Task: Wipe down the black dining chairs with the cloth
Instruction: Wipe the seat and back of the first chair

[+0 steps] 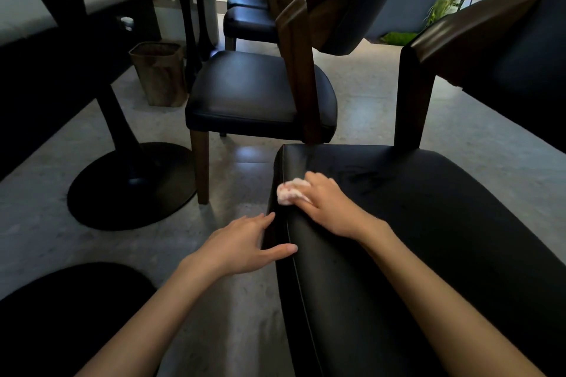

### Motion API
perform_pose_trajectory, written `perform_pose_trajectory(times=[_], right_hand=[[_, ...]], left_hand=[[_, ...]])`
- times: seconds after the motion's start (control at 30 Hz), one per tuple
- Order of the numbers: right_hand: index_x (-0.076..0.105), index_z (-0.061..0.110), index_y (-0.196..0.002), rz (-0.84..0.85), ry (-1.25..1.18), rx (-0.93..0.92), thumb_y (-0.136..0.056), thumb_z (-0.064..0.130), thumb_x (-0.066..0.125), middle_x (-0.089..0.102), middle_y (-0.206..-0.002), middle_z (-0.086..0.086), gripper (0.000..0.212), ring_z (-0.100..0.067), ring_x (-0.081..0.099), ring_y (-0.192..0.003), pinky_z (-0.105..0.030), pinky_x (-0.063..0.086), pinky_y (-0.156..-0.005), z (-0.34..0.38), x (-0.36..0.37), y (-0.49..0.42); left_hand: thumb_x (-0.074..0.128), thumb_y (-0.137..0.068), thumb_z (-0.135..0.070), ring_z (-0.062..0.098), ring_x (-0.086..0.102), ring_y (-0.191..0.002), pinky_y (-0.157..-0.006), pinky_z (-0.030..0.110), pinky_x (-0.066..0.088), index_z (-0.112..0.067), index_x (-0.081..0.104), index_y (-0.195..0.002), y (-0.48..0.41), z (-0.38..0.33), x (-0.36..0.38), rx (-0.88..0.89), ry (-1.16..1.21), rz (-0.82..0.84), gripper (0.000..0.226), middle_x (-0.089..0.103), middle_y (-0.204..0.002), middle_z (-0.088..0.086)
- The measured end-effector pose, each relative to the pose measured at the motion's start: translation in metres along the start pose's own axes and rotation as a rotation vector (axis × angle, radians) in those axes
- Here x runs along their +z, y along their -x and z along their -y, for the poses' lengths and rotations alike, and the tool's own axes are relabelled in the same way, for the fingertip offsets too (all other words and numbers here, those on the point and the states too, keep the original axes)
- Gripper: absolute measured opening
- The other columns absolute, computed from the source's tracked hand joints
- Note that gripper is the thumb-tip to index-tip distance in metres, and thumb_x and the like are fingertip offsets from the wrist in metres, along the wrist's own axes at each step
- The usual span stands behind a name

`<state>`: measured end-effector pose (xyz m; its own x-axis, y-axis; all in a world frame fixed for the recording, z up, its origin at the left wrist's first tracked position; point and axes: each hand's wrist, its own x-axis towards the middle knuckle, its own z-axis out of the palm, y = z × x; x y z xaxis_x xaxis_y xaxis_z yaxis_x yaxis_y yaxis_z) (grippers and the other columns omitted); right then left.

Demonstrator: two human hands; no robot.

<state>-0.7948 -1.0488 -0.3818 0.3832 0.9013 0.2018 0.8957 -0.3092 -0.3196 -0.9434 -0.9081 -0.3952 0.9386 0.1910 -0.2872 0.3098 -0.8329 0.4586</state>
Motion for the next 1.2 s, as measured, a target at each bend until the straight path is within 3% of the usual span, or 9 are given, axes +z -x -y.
perform_pose_trajectory(times=[0.07, 0.2, 0.43, 0.63, 0.73, 0.87, 1.0, 1.13, 1.2], right_hand=[[0.06, 0.031, -0.129, 0.037, -0.02, 0.003, -0.101, 0.027, 0.046, 0.031, -0.082, 0.02, 0.031, -0.01, 0.038, -0.089, -0.029, 0.023, -0.076, -0.001, 0.003, 0.012], [0.061, 0.028, -0.127, -0.005, 0.003, -0.047, -0.098, 0.025, 0.05, 0.028, -0.084, 0.016, 0.03, -0.009, 0.032, -0.087, -0.027, 0.022, -0.075, -0.01, 0.009, 0.01], [0.067, 0.019, -0.113, -0.077, 0.076, 0.176, -0.097, 0.024, 0.051, 0.046, -0.1, -0.011, 0.024, -0.034, 0.046, -0.1, -0.037, 0.033, -0.079, -0.039, 0.012, -0.061], [0.069, 0.019, -0.115, -0.132, 0.118, 0.273, -0.098, 0.028, 0.05, 0.052, -0.106, -0.016, 0.027, -0.033, 0.047, -0.099, -0.035, 0.034, -0.077, -0.056, 0.008, -0.082], [0.071, 0.018, -0.11, -0.214, 0.152, 0.463, -0.098, 0.032, 0.049, 0.06, -0.108, -0.018, 0.029, -0.037, 0.055, -0.102, -0.039, 0.045, -0.081, -0.093, -0.006, -0.069], [0.068, 0.018, -0.118, -0.259, 0.201, 0.738, -0.102, 0.035, 0.038, 0.059, -0.118, -0.018, 0.037, -0.038, 0.051, -0.113, -0.04, 0.04, -0.087, -0.112, -0.011, -0.058], [0.063, 0.033, -0.123, -0.177, 0.103, 0.491, -0.104, 0.026, 0.034, 0.058, -0.121, -0.015, 0.036, -0.036, 0.051, -0.115, -0.042, 0.041, -0.09, -0.064, 0.002, -0.072], [0.06, 0.028, -0.127, -0.041, 0.105, 0.182, -0.104, 0.029, 0.036, 0.053, -0.125, -0.004, 0.033, -0.023, 0.045, -0.113, -0.038, 0.033, -0.087, -0.036, -0.001, -0.048], [0.055, 0.024, -0.134, -0.039, 0.196, 0.207, -0.104, 0.03, 0.038, 0.051, -0.119, -0.009, 0.036, -0.026, 0.045, -0.11, -0.037, 0.031, -0.085, -0.055, -0.009, -0.04]], left_hand=[[0.043, -0.072, -0.083, 0.013, 0.025, -0.144, -0.115, 0.038, 0.028, -0.03, 0.022, -0.152, 0.004, -0.001, -0.004, -0.013, -0.012, 0.013, 0.098, 0.026, -0.157, -0.007], [0.041, -0.067, -0.085, 0.01, 0.025, -0.143, -0.115, 0.038, 0.029, -0.03, 0.026, -0.151, 0.007, -0.007, -0.012, 0.018, -0.003, -0.041, 0.102, 0.027, -0.157, -0.008], [0.053, -0.08, -0.07, 0.011, 0.029, -0.142, -0.114, 0.035, 0.032, -0.024, 0.025, -0.152, -0.006, -0.019, -0.011, 0.03, 0.066, -0.077, 0.09, 0.03, -0.155, -0.006], [0.052, -0.081, -0.069, 0.015, 0.019, -0.146, -0.116, 0.042, 0.027, -0.028, 0.016, -0.153, -0.022, -0.025, -0.002, 0.033, 0.078, -0.126, 0.091, 0.014, -0.161, -0.007], [0.052, -0.081, -0.069, 0.014, 0.018, -0.146, -0.116, 0.042, 0.026, -0.03, 0.017, -0.153, -0.023, -0.023, -0.001, 0.049, 0.074, -0.139, 0.089, 0.014, -0.16, -0.009], [0.052, -0.08, -0.07, 0.012, 0.015, -0.147, -0.117, 0.042, 0.025, -0.037, 0.014, -0.152, -0.021, -0.014, 0.003, 0.067, 0.124, -0.133, 0.088, 0.01, -0.16, -0.014], [0.053, -0.081, -0.068, 0.012, 0.009, -0.148, -0.118, 0.043, 0.022, -0.036, 0.013, -0.152, -0.025, -0.012, 0.002, 0.072, 0.108, -0.111, 0.088, 0.007, -0.16, -0.014], [0.054, -0.078, -0.069, 0.012, 0.008, -0.148, -0.118, 0.042, 0.023, -0.037, 0.015, -0.152, -0.028, -0.013, -0.002, 0.061, 0.071, -0.105, 0.089, 0.011, -0.159, -0.014], [0.054, -0.077, -0.071, 0.011, 0.009, -0.148, -0.118, 0.042, 0.023, -0.037, 0.015, -0.152, -0.029, -0.013, -0.003, 0.059, 0.054, -0.106, 0.09, 0.012, -0.159, -0.014]])
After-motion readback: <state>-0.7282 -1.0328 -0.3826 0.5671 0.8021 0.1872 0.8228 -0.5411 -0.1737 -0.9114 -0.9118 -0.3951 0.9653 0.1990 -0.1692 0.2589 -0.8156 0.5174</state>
